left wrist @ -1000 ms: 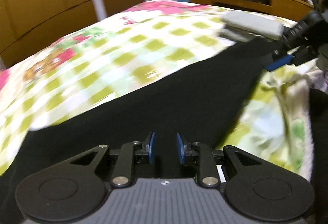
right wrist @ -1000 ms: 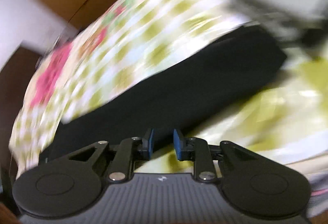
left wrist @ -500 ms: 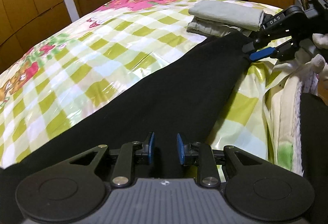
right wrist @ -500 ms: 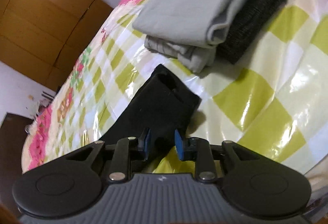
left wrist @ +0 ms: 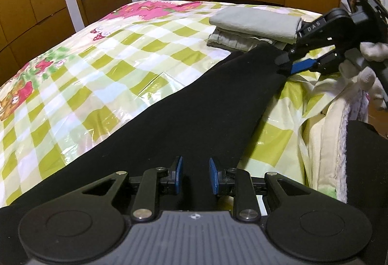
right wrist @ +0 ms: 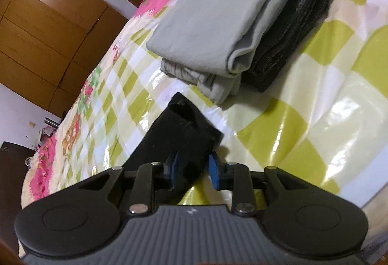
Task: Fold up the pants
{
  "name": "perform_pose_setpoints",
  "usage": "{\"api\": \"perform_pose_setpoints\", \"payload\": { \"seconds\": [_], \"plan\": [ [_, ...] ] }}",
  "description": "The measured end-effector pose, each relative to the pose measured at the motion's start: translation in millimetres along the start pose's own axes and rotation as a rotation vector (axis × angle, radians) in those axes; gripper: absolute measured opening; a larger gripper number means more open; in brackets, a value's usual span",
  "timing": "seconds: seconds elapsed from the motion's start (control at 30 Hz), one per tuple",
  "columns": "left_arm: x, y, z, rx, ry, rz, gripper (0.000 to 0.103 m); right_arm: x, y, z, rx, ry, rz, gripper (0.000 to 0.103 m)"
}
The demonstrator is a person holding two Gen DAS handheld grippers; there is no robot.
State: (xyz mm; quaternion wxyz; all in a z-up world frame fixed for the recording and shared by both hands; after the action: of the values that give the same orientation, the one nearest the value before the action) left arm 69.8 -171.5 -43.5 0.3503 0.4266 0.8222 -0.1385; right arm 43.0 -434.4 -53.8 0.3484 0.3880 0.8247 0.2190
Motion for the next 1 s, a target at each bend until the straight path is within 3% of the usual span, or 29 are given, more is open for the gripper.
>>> {"api": "perform_pose_setpoints", "payload": {
  "seconds": [0.03, 0.1, 0.27, 0.43, 0.53, 0.63, 0.67, 0.73, 0.93, 1.0],
  "plan": [
    [0, 1, 0, 0.0, -0.001, -0.001, 0.038, 0, 3, 0, -0.014, 0.001, -0.005, 0.026],
    [0, 2, -1, -0.002, -0.006, -0.006, 0.038, -3, 11, -5, -0.037, -0.015, -0.03, 0.008],
    [-7, 8, -7, -0.021, -0.029, -0.004, 0.038, -21, 38, -9, -0.119, -0.024, -0.061, 0.005],
    [-21, 15, -24, -0.053, -0.084, -0.016, 0.038, -48, 94, -33, -0.302, -0.098, -0.093, 0.004],
    [-22, 16, -27, -0.05, -0.103, -0.023, 0.041, -44, 107, -56, -0.385, -0.159, -0.14, 0.004],
    [-8, 11, -12, -0.027, -0.049, -0.028, 0.041, -27, 71, -36, -0.271, -0.127, -0.117, 0.004],
    [-3, 7, -8, -0.019, -0.032, -0.022, 0.041, -22, 47, -19, -0.203, -0.079, -0.057, 0.005],
    [4, -1, -6, -0.004, -0.012, -0.009, 0.041, -13, 14, -1, -0.144, -0.019, 0.042, 0.005],
    [4, -7, -2, 0.004, -0.004, 0.005, 0.041, -14, 6, -2, -0.13, -0.025, 0.041, 0.005],
    [2, -7, -4, 0.006, -0.013, 0.001, 0.041, -12, 5, 2, -0.12, -0.001, 0.035, 0.009]
  ]
}}
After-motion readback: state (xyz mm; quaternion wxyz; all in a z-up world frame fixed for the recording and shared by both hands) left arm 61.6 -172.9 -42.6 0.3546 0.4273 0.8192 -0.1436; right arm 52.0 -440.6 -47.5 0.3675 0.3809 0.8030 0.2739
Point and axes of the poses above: each gripper's, at about its wrist camera, not at the fingertips, and z roughly the way its jaws point, y to its left, x to its underside, the point moved 8 cm from there along z, roughly the way its jaws point, and after that the axes turned 1 degree about x, right-handed, at the moved point
